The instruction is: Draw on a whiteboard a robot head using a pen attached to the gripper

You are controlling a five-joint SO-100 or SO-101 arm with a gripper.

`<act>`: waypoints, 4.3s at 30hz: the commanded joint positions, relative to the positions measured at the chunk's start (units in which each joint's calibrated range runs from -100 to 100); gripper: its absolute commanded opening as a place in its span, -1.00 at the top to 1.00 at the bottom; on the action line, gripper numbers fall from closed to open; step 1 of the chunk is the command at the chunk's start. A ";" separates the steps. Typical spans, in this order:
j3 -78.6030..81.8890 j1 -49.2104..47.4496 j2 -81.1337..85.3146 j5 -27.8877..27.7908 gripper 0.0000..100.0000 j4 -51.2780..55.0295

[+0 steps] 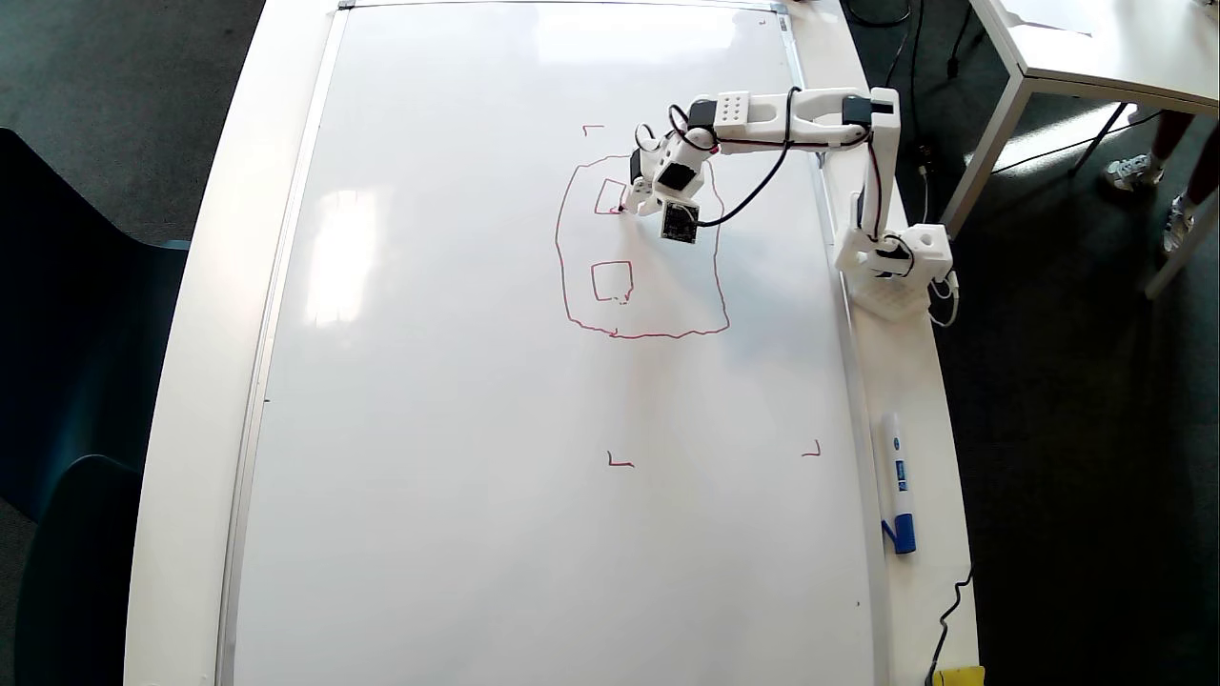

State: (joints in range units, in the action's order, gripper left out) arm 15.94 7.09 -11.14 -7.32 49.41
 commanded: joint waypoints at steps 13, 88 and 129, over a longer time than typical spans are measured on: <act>-13.90 -5.28 11.35 0.24 0.99 18.01; 0.81 -4.11 3.38 1.37 0.99 4.20; 19.96 -0.05 17.39 -2.49 0.99 4.54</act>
State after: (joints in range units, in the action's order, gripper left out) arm 34.13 6.64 4.02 -9.54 53.46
